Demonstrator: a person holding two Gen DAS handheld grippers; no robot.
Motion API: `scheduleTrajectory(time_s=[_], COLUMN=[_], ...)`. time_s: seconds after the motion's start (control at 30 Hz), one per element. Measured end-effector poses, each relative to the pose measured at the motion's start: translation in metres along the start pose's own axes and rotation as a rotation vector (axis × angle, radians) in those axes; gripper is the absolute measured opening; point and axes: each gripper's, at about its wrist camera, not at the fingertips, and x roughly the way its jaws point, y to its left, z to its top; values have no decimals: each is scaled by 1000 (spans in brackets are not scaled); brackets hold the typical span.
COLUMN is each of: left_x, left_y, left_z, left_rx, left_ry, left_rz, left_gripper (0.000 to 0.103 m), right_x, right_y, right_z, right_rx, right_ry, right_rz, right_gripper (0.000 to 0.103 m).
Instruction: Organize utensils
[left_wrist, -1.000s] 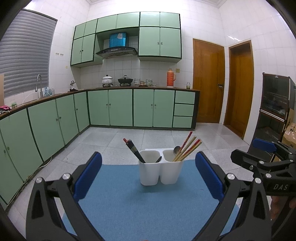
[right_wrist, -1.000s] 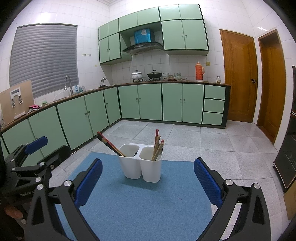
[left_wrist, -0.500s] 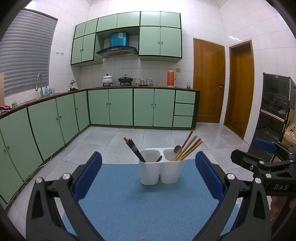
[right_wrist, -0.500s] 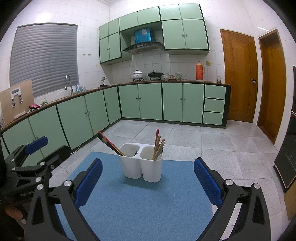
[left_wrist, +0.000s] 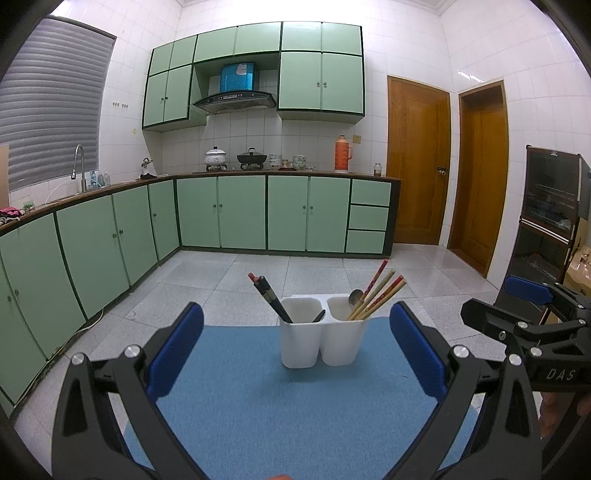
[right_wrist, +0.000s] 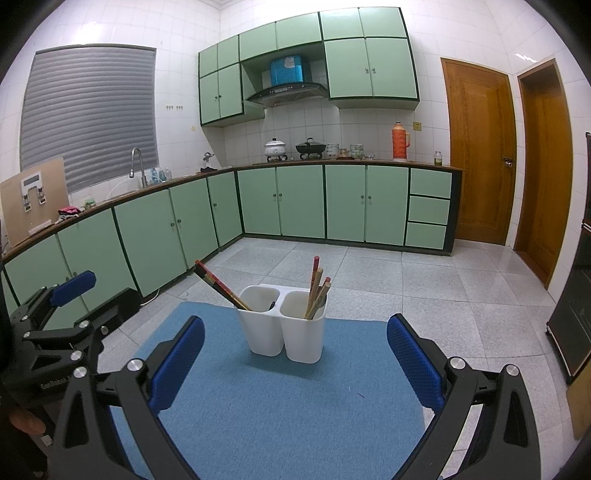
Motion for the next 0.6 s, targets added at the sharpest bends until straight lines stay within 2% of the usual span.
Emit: scheduleTrajectory(time_s=[0.6], left_x=[1], left_y=[0], left_z=[-1], left_rx=[0], left_ry=[1], left_rz=[-2], left_gripper=[98], right_x=[0], right_y=[2], right_z=[1], right_rx=[0], right_ry=[3], right_rz=[-1], right_gripper=[97])
